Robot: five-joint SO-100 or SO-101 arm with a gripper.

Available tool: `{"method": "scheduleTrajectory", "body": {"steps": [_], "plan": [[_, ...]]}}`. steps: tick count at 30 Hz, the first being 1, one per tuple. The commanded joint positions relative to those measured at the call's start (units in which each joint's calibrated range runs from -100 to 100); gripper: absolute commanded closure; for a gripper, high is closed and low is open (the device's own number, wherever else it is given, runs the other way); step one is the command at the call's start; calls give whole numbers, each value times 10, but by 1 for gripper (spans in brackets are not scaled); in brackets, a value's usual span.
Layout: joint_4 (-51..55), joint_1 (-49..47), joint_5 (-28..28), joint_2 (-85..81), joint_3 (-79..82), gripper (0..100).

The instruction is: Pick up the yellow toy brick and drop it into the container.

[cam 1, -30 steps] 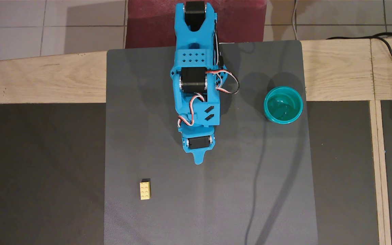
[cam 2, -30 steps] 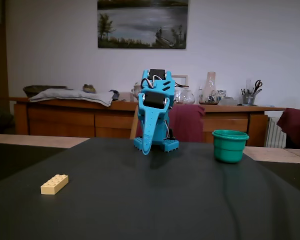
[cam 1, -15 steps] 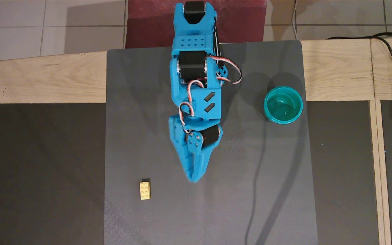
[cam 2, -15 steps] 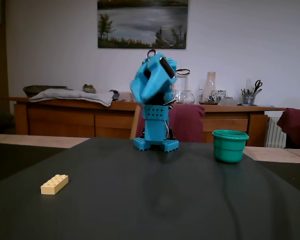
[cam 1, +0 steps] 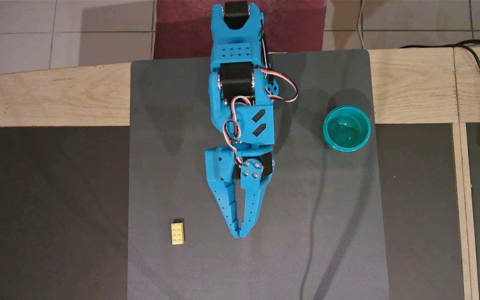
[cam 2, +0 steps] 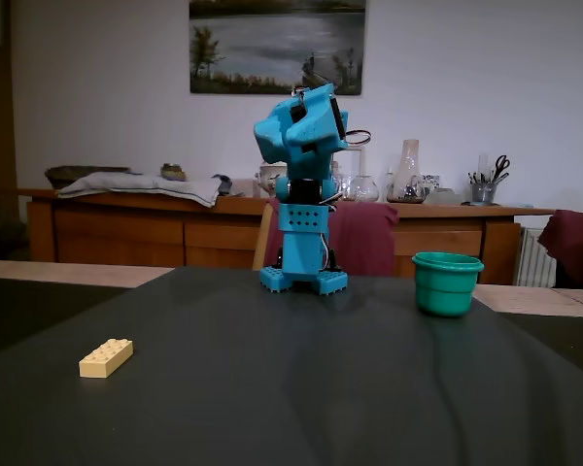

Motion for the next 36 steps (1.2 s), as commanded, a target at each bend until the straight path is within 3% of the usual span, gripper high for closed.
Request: {"method": "scheduleTrajectory", "body": {"steps": [1,10,20,28,36], "plan": [[1,2,-23,105,-97,100],[41,42,-32,521,-413,100],[-24,145,65,692,-414,100],[-24,211,166,795,-414,100],[-23,251,227,849,-414,99]]}}
